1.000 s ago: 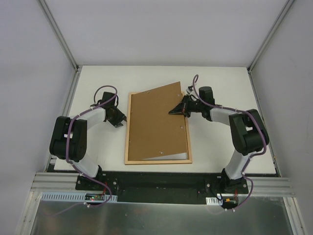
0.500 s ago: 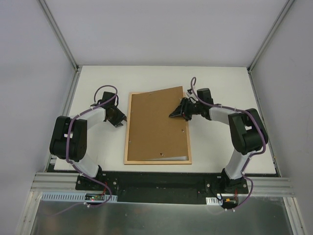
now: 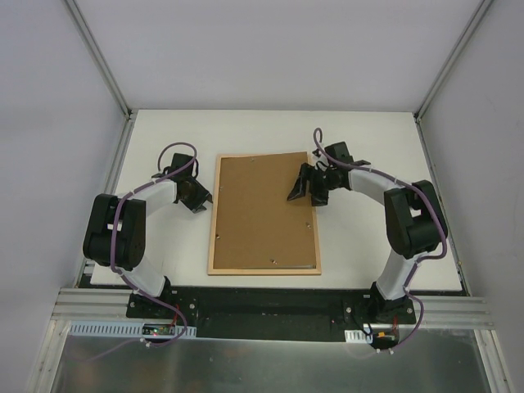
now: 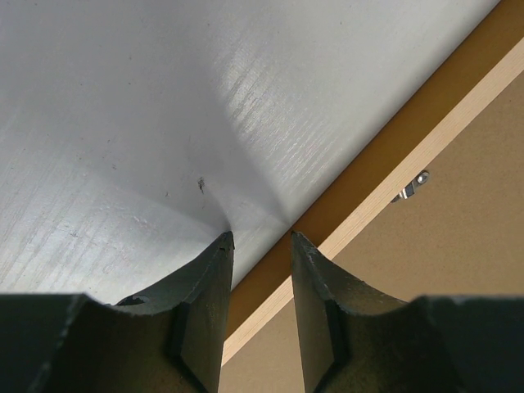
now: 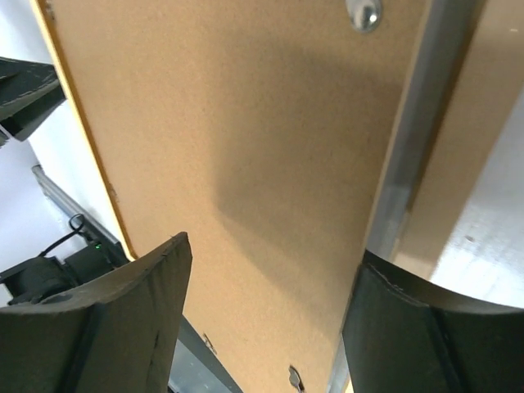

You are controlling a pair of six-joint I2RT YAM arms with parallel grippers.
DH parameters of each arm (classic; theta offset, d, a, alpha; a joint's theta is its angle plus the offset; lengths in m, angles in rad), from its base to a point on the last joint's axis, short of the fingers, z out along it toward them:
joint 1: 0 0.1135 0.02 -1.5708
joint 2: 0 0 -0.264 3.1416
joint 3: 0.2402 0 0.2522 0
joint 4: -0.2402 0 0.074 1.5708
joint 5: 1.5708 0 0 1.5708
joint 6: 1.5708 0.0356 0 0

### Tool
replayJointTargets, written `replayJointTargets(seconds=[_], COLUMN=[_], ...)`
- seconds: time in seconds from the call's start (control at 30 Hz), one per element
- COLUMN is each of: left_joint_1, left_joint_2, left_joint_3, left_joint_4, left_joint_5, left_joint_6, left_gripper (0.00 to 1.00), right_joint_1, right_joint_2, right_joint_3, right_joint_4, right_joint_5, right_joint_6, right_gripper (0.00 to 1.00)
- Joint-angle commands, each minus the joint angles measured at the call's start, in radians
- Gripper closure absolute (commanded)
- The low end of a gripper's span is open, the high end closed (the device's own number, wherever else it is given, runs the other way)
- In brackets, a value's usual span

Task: Put the photo into the frame
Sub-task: Place the backboard on the frame body.

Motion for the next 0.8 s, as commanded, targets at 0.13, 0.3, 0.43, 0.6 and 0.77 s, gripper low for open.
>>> replayJointTargets(seconds=[0.13, 0.3, 0.43, 0.6, 0.77], left_joint_1=[-0.016, -0.016, -0.016, -0.016, -0.016], left_joint_2=[0.005, -0.010, -0.027, -0.049, -0.066], left_joint_3=[-0.017, -0.018, -0.021, -0.029, -0.038], left_joint_4=[-0.028, -0.028, -0.029, -0.028, -0.029], left_joint_5=[0.014, 0.022, 0.031, 0.045, 0.044], left_joint_6=[0.026, 0.034, 0.040, 0.045, 0.054], left_gripper=[0.66, 0.66, 0.65, 0.66, 0.65], right_joint_1=[-0.019, -0.027, -0.018, 0.026, 0.094], right_joint_2=[-0.082, -0.157, -0.254, -0.340, -0.335], right_joint_3=[0.111, 0.105, 0.032, -0.120, -0.191], right_joint_4=[-0.207, -0.281, -0.269, -0.208, -0.175], right_joint_5=[0.169, 0.309, 0.378, 0.470, 0.533], right_joint_6=[-0.121, -0.161, -0.169, -0.173, -0.184], right_gripper=[0.26, 0.22, 0.21, 0.20, 0.21])
